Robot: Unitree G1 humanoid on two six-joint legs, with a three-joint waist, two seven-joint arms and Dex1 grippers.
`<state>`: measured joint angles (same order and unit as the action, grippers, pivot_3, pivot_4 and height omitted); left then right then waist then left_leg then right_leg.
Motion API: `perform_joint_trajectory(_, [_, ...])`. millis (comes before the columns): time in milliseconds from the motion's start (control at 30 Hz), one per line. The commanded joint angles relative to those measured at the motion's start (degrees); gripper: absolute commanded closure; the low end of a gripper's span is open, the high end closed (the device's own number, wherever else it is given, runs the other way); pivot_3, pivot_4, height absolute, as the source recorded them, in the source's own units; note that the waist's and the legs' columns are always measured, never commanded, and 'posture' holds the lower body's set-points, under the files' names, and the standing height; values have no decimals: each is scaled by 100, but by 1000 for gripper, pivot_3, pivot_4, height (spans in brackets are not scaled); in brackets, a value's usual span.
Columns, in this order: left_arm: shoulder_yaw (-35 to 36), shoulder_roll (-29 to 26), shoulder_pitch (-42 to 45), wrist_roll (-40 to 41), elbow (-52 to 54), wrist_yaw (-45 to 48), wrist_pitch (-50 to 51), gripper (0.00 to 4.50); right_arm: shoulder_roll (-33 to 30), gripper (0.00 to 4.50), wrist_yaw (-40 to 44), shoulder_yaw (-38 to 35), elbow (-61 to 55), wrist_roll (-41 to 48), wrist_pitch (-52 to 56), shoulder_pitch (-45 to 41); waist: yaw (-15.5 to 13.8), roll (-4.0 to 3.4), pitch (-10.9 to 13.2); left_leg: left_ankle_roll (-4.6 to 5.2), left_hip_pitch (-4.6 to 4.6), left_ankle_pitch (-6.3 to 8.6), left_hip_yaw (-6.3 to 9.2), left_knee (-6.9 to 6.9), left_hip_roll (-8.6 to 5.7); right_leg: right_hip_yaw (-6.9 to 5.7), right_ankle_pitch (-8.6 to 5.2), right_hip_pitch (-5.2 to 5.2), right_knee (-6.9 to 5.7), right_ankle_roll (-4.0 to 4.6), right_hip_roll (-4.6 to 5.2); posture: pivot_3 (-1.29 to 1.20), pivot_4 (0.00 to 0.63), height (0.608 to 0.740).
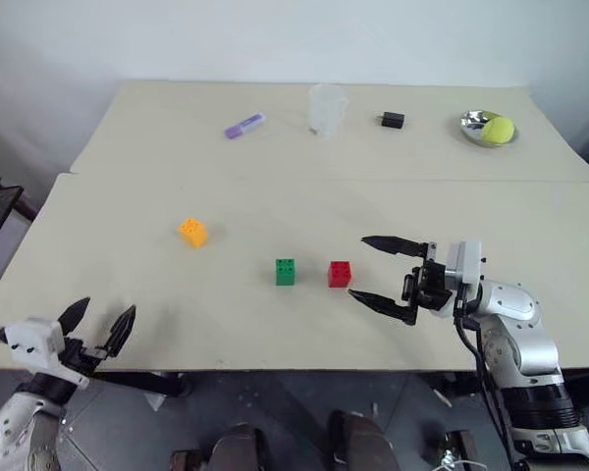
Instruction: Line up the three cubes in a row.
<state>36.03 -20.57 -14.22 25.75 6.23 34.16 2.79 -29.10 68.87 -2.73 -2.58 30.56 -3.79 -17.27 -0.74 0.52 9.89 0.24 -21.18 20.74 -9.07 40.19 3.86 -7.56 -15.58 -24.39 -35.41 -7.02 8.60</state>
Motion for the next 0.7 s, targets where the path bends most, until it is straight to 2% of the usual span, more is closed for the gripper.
perform_joint_trajectory(33, [-216, -317, 350, 163, 116, 144, 69, 35, -55, 0, 38, -114, 36, -27, -154, -49, -10, 0, 0, 1, 1, 0, 1, 0, 0, 3, 1, 0, 2, 2, 0, 0, 150, 740])
perform_joint_trajectory(167, [-908, -928, 1292, -16, -489, 662, 306, 35, -35, 0, 30, -76, 107, -103, -215, -65, -39, -2, -1, -5, 0, -6, -14, -1, 0, -1, 2, -3, -5, 9, -2, 0, 150, 740])
perform_joint_trajectory(300, [-1637, -1404, 2739, -383, -1858, 1032, 447, 35, 1, 0, -19, -35, 87, -167, -246, -55, 26, -2, -1, -11, 2, -9, -25, -10, 0, -2, 2, -12, -13, 9, -5, 0, 150, 740])
perform_joint_trajectory(500, [-2265, -1540, 4391, -996, -3952, 1204, 74, 35, -9, 0, -154, -41, -123, -246, -222, 151, 156, -1, -1, -14, 3, -9, -38, -20, 0, -10, 5, -15, -5, 3, -8, 0, 150, 740])
perform_joint_trajectory(600, [-2350, -1449, 4809, -1061, -4452, 1237, -108, 622, -9, 0, -262, -55, -235, -292, -239, 278, 224, 0, 0, -15, 0, -9, -39, -26, 0, -17, 6, -18, -3, -1, -8, 0, 150, 740])
perform_joint_trajectory(700, [-2476, -1427, 4897, -1130, -4623, 1412, -235, 1491, -15, 0, -361, -86, -303, -316, -251, 369, 253, 1, 0, -15, 1, -9, -39, -26, 0, -14, 5, -17, -3, -2, -8, 0, 150, 740])
